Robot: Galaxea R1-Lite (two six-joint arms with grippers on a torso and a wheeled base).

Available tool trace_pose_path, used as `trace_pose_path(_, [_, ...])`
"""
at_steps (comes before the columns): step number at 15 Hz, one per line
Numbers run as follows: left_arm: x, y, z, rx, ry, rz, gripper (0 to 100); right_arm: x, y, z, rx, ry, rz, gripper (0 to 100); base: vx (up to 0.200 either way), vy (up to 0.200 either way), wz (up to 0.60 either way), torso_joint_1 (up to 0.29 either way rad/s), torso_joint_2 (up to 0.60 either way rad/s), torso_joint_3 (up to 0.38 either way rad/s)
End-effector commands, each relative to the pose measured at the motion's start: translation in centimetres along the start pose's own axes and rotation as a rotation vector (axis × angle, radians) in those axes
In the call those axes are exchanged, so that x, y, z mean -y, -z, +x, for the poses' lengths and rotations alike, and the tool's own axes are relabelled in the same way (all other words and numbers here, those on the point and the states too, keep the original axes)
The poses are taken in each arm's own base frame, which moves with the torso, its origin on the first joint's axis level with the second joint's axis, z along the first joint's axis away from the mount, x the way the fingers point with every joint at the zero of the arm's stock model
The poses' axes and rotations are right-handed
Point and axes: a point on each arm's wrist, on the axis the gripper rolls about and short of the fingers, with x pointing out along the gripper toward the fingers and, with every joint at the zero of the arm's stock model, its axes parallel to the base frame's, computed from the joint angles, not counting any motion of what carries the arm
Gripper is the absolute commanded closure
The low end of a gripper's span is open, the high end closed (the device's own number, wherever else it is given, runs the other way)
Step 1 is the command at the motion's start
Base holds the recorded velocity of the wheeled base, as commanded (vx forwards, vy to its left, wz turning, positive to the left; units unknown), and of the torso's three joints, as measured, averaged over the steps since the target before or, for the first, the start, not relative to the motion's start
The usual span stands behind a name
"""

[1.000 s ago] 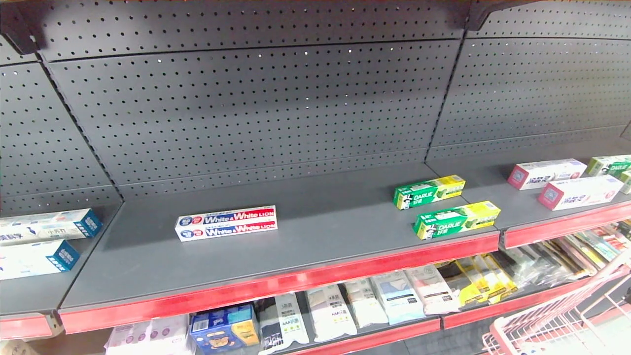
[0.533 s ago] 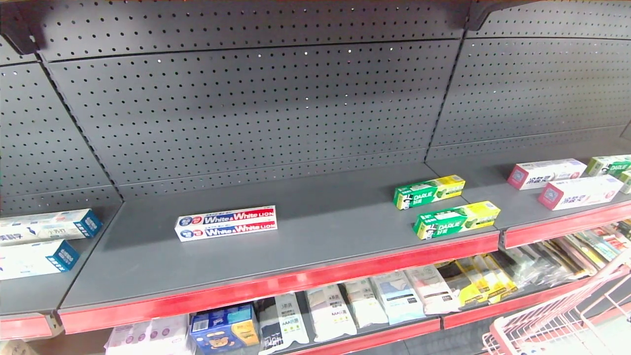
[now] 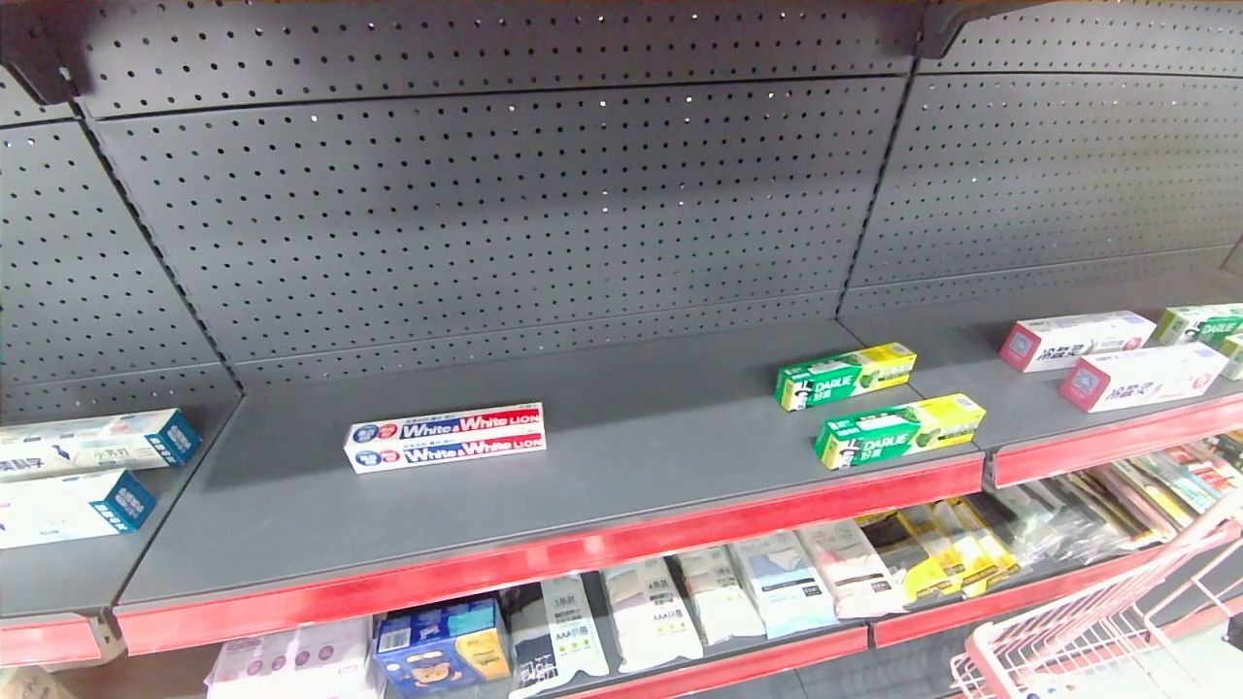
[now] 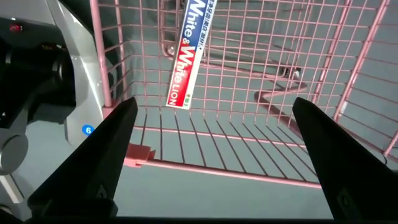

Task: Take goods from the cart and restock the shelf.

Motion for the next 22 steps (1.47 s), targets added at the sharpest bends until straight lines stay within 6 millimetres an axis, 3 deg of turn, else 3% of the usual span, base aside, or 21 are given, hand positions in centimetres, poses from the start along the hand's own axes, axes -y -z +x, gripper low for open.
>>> trace_pose_path(1, [0.0, -0.01, 0.01, -0.001, 0.0, 0.0, 0, -0.21, 0.15, 0.31, -0.007, -0.018, -0.003, 0, 0.0, 0.0, 0.0, -0.149, 0.33, 0.173])
trace_pose_path(11, [0.0, -0.01, 0.01, -0.001, 0.0, 0.0, 0, -0.02, -0.32, 0.34, 0.004, -0.012, -0.011, 0, 0.0, 0.0, 0.0, -0.153, 0.34, 0.179])
trace_pose_path(22, [0.0, -0.01, 0.01, -0.001, 0.0, 0.0, 0, -0.08, -0.78, 0.9, 0.0, -0.031, -0.028, 0, 0.0, 0.0, 0.0, -0.051, 0.12, 0.067])
